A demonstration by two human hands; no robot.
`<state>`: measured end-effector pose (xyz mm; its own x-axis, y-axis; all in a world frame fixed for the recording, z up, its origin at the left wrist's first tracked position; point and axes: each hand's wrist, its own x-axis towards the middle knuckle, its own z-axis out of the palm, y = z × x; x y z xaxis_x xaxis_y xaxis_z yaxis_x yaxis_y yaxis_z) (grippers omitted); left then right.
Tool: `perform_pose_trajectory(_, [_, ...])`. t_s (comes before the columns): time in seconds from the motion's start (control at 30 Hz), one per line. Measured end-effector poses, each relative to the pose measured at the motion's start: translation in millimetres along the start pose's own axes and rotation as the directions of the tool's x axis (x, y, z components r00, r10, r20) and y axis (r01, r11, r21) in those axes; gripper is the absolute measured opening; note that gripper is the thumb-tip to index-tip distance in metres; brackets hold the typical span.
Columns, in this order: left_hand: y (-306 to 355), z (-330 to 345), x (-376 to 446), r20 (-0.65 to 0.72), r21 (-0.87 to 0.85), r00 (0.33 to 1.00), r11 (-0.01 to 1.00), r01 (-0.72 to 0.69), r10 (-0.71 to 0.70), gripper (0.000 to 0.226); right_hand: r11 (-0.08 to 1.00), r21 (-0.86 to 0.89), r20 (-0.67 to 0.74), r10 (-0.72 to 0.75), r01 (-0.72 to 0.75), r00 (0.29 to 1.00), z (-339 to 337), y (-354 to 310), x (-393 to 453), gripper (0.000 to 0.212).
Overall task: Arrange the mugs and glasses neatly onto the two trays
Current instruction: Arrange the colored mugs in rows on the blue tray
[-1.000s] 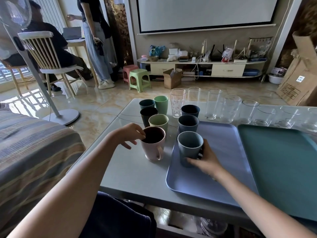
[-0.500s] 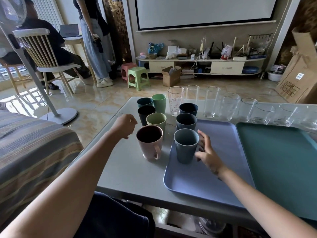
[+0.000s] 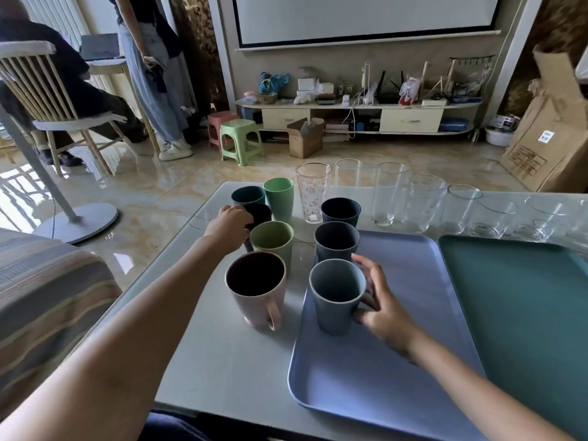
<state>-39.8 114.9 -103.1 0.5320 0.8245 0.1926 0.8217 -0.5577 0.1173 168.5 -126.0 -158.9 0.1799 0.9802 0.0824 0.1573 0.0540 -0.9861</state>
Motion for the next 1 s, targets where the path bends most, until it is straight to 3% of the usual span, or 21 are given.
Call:
perform_pose_trajectory(0.17, [-10.8,-10.7,-4.5,-0.065,-0.060,0.997,0.998,0.027,-0.031,0.018,0.999,-0.052,0.020,0.005,-0.004,1.000,-7.1,-13.0,-5.4,0.076])
perform_pose_trajectory(0.33, [-12.9,-49.6,-32.6,-0.215,-0.134,0.975,0.991,0.025,-0.053,0.017,0.983,-0.182,-0.032,-0.034,0.028,0.999,-17.0,-27.6,-11.8,0.071])
perform_pose_trajectory(0.53, [15.4,-91.2,-81.9,-0.368,-0.153,0.930,0.987,-0.055,-0.005,0.018,0.919,-0.377,-0.158,-0.184,0.113,0.970,-21.8,-47.0,-23.2,0.065])
perform_pose_trajectory(0.7, [44.2,-112.8,-118.8,-0.476,-0.227,0.879,0.969,-0.095,-0.025,0.021,0.896,-0.382,-0.186,-0.316,0.227,0.930,-13.3,-79.4,-31.8,0.062])
perform_pose_trajectory(0.83, [74.2,-114.4,-143.4,-0.443,-0.260,0.893,0.943,-0.209,0.076,0.023,0.899,-0.320,-0.060,-0.335,0.300,0.940,5.8,-101.4,-41.7,0.065])
perform_pose_trajectory(1.0, [109.5,-105.0,-164.5,-0.329,-0.291,0.904,0.882,-0.371,0.272,0.025,0.938,-0.217,0.026,-0.273,0.272,0.962,25.3,-106.5,-52.6,0.080])
